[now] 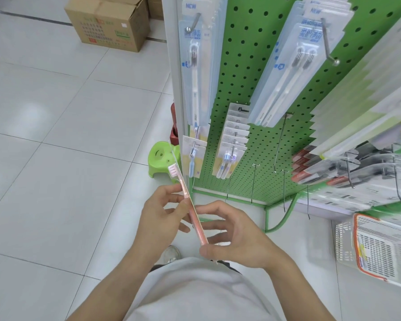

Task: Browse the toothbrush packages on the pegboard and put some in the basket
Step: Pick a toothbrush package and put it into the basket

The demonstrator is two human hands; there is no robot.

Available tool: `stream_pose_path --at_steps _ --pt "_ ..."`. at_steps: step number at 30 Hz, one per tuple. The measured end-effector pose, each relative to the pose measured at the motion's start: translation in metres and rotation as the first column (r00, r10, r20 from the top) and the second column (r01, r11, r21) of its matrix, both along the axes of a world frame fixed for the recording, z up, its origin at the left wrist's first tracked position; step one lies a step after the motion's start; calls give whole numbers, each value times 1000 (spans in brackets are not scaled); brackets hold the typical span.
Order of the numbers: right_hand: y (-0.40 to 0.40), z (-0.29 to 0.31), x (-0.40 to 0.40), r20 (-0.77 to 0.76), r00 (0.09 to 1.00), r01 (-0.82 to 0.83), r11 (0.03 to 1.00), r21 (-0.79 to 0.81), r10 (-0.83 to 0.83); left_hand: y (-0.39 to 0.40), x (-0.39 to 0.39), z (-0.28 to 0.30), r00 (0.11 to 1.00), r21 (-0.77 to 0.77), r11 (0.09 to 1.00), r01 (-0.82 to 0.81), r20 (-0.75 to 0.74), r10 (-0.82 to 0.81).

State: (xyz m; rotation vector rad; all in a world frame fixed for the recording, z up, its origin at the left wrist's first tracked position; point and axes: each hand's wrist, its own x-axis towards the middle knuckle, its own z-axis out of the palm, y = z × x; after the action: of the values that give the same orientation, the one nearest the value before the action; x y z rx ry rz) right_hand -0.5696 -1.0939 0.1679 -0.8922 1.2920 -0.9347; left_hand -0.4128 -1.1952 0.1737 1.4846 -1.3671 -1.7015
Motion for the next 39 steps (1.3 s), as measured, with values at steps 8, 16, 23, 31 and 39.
stream_pose_path --at_steps 8,16,23,31,39 --pt "-2 -7 5 -290 957 -37 997 -66 17 -3 10 -2 1000 0 1000 -28 -11 28" --pt "-19 -3 1 -185 937 297 955 -20 -295 -1 17 2 989 76 989 129 -87 -122" --pt "-50 3 -4 -133 852 491 862 -128 -506 5 16 10 942 37 947 319 -125 -312" --pt "-61 9 -10 -87 808 568 809 -151 -583 3 19 16 912 40 916 399 -123 -391" --pt "-55 10 -5 -77 831 530 826 -194 -551 3 22 18 893 11 901 433 -139 -428"
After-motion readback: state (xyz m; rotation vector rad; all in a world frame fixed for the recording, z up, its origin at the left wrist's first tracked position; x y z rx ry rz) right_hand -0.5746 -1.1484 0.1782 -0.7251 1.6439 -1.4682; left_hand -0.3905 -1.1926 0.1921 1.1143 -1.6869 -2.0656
